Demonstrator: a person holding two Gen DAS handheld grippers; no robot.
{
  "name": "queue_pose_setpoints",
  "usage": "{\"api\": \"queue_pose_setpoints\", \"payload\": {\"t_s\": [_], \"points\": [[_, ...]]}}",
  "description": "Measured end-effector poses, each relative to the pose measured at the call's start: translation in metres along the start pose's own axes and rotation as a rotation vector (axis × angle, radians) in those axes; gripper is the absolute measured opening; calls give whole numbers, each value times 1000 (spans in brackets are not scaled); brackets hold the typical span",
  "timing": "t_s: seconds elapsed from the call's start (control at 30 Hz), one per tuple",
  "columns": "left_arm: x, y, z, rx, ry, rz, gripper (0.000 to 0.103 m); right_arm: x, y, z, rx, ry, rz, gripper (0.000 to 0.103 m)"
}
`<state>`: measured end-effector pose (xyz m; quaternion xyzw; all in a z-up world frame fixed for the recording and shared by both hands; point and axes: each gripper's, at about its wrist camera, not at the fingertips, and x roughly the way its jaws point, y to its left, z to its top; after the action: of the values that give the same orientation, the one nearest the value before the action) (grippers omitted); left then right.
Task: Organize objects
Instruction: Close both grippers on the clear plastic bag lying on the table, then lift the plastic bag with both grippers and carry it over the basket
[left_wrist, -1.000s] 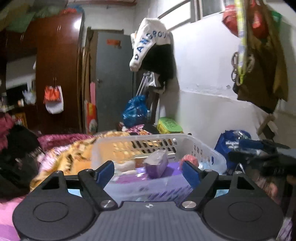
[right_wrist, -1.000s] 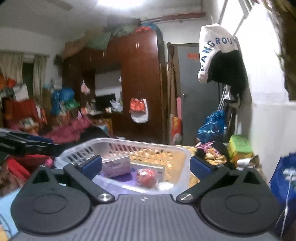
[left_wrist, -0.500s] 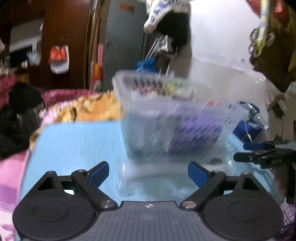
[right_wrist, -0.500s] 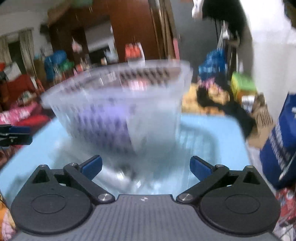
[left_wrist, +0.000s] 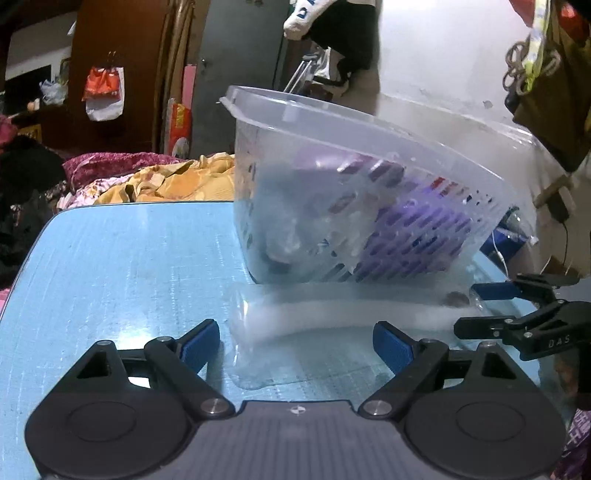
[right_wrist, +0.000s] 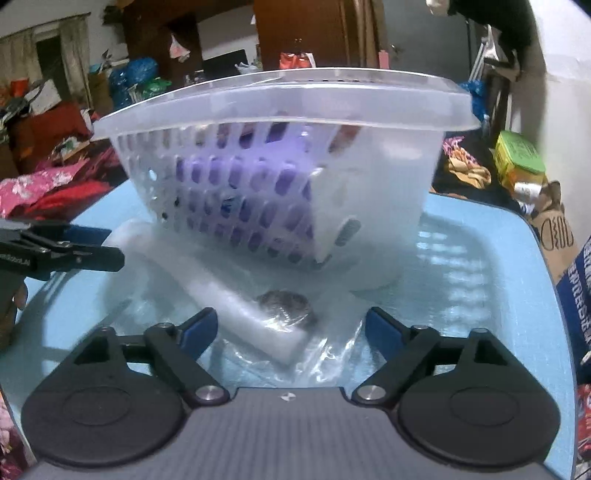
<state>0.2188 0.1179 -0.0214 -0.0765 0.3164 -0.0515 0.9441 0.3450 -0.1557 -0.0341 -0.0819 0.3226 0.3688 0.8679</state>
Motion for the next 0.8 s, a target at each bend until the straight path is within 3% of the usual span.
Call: {"api": "queue_pose_setpoints", "payload": {"t_s": [0.1,0.23,0.33,0.47,0.53,0.8], "points": [[-1,-7,-3,34,0,13,89,-4,7,-2,-34,-3,-7,72],[-1,-22,-7,129,-7,135,59,-7,13,-8,-73,-16,-18,66],[-4,-25,-7,143,-10,155,44,-11,15,-10,-86,-34,5,50],[-7,-28,-9,159,-12,158,37,-12,17,-13,-101,-45,18,42],[-10,-28,-10,161,-14,156,24,-13,17,-12,-104,-45,22,38],[-14,-30,-15,175,-14,125,19,-17,17,-14,-145,-38,34,25]]}}
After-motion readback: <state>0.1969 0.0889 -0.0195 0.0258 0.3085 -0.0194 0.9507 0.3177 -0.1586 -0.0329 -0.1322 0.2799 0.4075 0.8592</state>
